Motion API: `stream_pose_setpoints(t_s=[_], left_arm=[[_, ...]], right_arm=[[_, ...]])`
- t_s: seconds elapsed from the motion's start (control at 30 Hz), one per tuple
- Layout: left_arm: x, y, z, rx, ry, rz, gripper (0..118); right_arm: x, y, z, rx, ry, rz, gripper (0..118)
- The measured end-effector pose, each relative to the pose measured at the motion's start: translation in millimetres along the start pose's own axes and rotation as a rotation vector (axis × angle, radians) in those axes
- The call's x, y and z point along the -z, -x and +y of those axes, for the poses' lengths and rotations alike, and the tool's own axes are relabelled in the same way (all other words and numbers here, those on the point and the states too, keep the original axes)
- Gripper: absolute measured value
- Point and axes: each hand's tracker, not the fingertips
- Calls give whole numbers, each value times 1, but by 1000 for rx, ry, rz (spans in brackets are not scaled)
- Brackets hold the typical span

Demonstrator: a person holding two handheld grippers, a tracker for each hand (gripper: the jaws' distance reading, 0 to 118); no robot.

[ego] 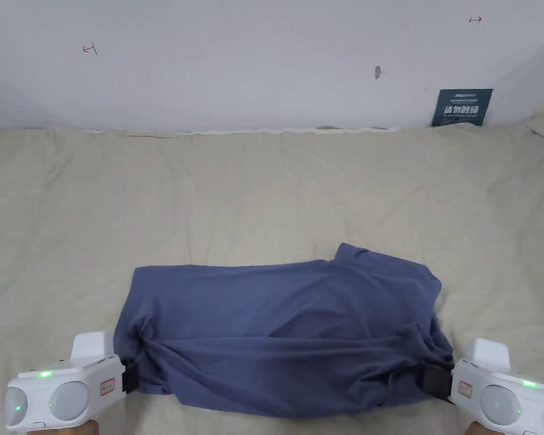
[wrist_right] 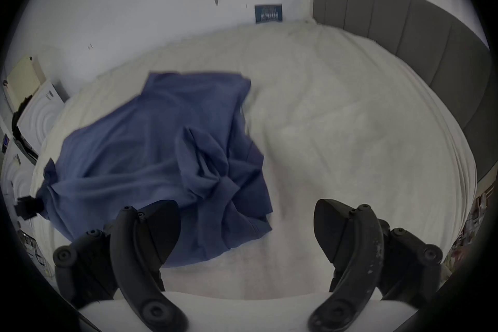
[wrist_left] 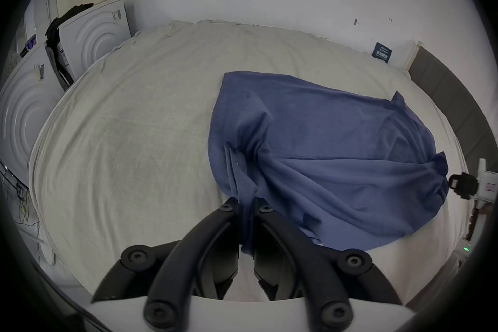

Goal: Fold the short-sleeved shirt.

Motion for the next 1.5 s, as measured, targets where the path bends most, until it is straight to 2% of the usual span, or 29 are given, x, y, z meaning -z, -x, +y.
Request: stream_pose_setpoints(t_s=[0.03, 0.07, 0.1, 0.17, 0.2, 0.23, 0.27, 0.47, 0.6, 0.83, 0.93, 1.0, 1.03, 1.07, 1.1, 1.13, 1.17, 1.2, 1.27, 1.33, 1.5], left_arm=[[0, 1, 0, -2, 0, 1, 9], [0, 2, 0, -7, 3, 1, 9], [0, 4, -1, -13, 6, 2, 9], [2, 9, -2, -38, 12, 2, 9], [2, 11, -4, -55, 20, 3, 9], [2, 14, -5, -76, 26, 2, 9], [3, 18, -6, -93, 27, 1, 9], [-16, 38, -23, -163, 27, -7, 9], [-39, 52, -50, -217, 38, -36, 9], [-55, 62, -118, -221, 134, -10, 9], [-54, 60, -132, -227, 124, -2, 9], [-55, 56, -125, -235, 129, 14, 11], [-57, 54, -120, -245, 141, 24, 14], [-61, 50, -115, -247, 150, 29, 27], [-67, 47, -111, -248, 150, 36, 47], [-74, 44, -106, -244, 125, 35, 73], [-84, 40, -100, -243, 66, 13, 104], [-96, 36, -92, -234, 5, -7, 116], [-122, 23, -72, -208, -126, -26, 117], [-150, 5, -49, -157, -235, -30, 117], [-206, -37, -14, -60, -555, -28, 116]], right_arm=[[7, 2, -2, -12, 16, -11, 103], [11, 2, -4, -12, 23, -13, 98], [14, 2, -6, -23, 34, -6, 87], [16, 0, -9, -19, 32, 33, 50], [16, -3, -11, -38, 15, 14, 44], [12, -4, -10, -69, -6, 12, 24], [8, -6, -10, -74, -18, 11, 12], [-36, -27, -23, -62, -76, 1, 12], [-66, -45, -54, -38, -68, 31, 12], [-74, -66, -126, 73, 48, 51, 12], [-72, -70, -136, 118, 6, 59, 12], [-76, -65, -128, 114, 26, 49, 12], [-79, -63, -124, 108, 28, 45, 13], [-85, -61, -119, 88, 22, 31, 19], [-94, -58, -114, 49, -5, 9, 27], [-102, -53, -106, 21, -48, -4, 36], [-114, -51, -97, 4, -93, -6, 57], [-125, -48, -87, -4, -138, -3, 77], [-150, -39, -67, -27, -243, 7, 112], [-184, -28, -47, -53, -393, 42, 112], [-246, 3, -17, -134, -642, 75, 112]])
